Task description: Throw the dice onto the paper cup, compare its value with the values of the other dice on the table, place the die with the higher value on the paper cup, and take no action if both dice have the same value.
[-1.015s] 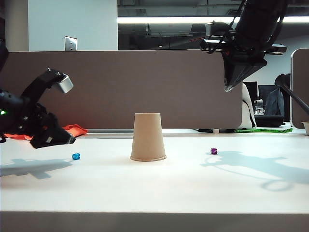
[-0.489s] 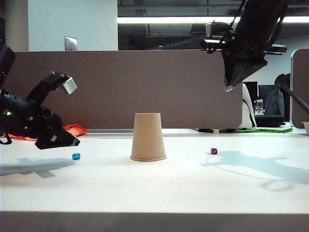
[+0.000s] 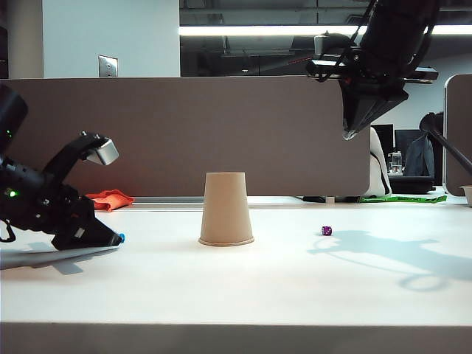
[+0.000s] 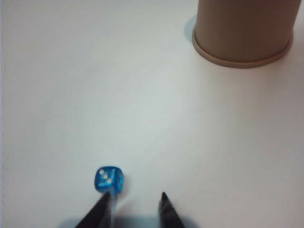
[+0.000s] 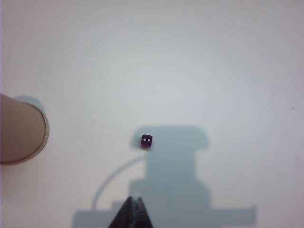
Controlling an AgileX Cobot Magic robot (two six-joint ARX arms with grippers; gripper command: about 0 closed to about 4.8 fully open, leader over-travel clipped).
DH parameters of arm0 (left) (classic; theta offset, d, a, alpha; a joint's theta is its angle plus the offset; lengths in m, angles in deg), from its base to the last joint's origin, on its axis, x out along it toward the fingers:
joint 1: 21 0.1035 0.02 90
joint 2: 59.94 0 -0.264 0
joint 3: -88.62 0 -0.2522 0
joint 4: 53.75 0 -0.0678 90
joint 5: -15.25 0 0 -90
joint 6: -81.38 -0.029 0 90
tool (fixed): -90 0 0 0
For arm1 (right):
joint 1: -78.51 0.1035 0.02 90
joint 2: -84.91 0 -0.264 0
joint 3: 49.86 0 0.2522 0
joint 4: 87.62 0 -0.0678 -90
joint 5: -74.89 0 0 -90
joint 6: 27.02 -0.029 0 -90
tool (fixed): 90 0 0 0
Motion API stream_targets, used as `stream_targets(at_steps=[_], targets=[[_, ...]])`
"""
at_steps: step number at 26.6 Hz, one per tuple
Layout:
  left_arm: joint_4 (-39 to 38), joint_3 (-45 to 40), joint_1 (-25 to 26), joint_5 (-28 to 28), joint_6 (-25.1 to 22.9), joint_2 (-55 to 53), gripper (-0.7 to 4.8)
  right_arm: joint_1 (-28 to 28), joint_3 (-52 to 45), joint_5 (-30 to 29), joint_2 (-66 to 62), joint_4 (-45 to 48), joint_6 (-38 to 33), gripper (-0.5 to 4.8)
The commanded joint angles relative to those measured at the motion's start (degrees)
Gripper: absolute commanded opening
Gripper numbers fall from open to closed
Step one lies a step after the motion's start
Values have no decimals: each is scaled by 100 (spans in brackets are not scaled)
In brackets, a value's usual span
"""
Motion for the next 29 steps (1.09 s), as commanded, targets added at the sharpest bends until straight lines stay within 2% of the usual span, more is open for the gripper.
stream_targets(at_steps=[1,8,16,29], targets=[[105,33,-7,-22,-2,-44,131,11,11,-7,26,70,-7,-1],[260,92,-7,212,0,-74,131,11,11,-9,26,70,-7,-1],[195,415,-31,175,42,-280,131,11,11,-7,24,68,-4,-1],[-22,468,-31,90,39,-321,131,11,11,-9,24,66,-7,-1]])
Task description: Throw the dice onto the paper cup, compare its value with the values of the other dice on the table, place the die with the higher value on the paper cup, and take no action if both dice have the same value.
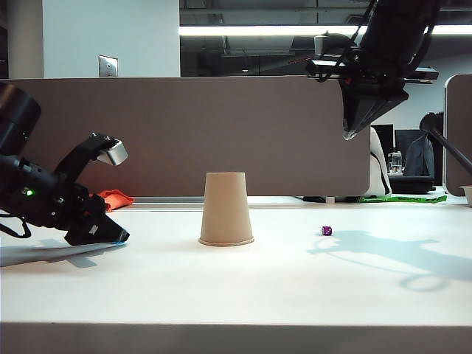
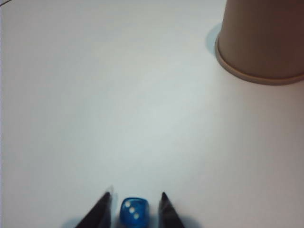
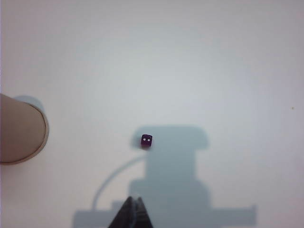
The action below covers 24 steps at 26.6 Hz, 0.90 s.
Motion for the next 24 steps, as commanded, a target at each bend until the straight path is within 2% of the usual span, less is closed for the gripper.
stream_targets(at_steps=[1,24], targets=[[-7,28,2,-22,17,-9,131,11,11,-9,24,66,-7,-1],[37,35,2,-26,20,-208,128,11,11,-7,24,52,-7,-1]])
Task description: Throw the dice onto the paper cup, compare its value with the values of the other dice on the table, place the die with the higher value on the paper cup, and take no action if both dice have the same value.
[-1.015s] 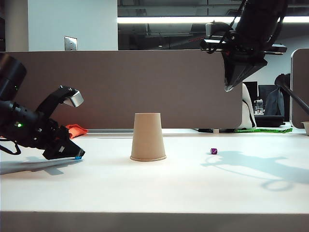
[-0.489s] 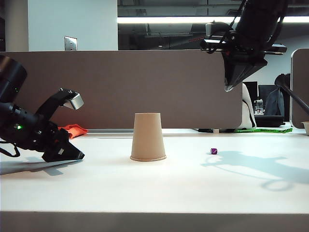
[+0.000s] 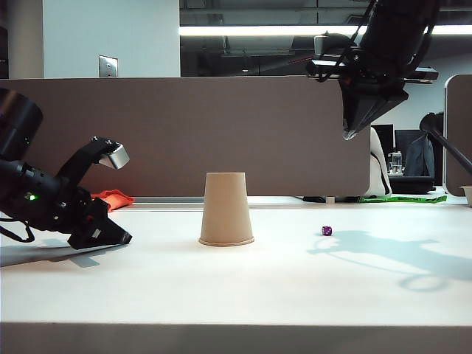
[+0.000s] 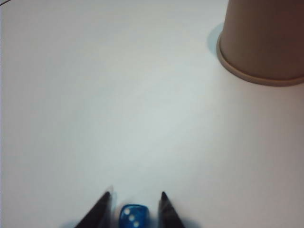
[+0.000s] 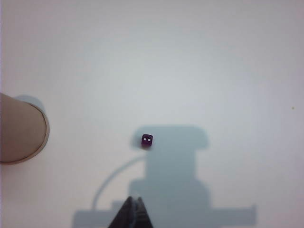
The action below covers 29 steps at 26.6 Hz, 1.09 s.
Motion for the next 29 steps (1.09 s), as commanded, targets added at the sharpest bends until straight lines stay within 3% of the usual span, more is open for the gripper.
stream_targets(at_steps=[1,5,12,19,22,29], targets=[[-116,-4,2,11,17,-26,120,9,11,-9,26,55,-7,-1],[-68,-4,2,11,22,-24,51,9,11,-7,24,55,-4,-1],[46,-4,2,9,90,-20,47,9,11,-7,24,55,-4,-1],[1073,-2,0,-149,977,431,41,9,11,-7,24,81,-4,-1],[1322,199,-4,-673,1401,682,16,9,11,-7,24,111,-7,-1],[1268,693,-439,-879,1578,688,17,9,11,-9,24,116,-4,-1]])
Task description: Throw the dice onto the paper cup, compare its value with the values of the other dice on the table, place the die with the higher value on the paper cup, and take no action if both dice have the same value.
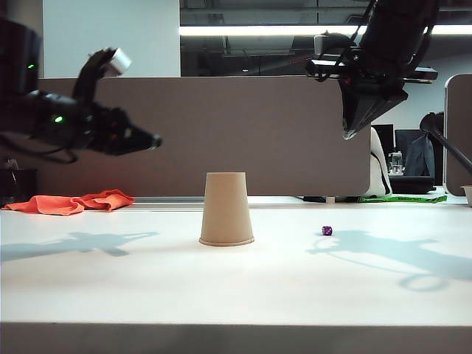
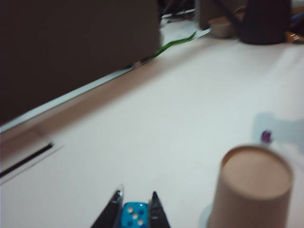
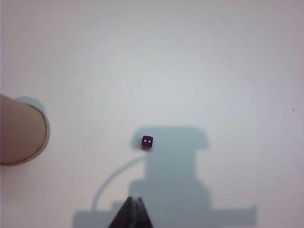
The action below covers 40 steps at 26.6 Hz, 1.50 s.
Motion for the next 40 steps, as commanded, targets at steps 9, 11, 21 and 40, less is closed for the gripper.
stream_targets(at_steps=[9,11,21,40], targets=[[-789,817,-1032,-48,-334,4,17,9,11,-9,24,98,-4,-1],[-909,820,-1054,-2,-332,-22,17,9,11,-9,24,96,-4,-1],[-1300,820,-1233,-96,-385,-164,17,9,11,-7,24,109,-2,-1],[-1327,824,-1233,-85,-522,-411,26,9,11,-9,24,166,-2,-1]])
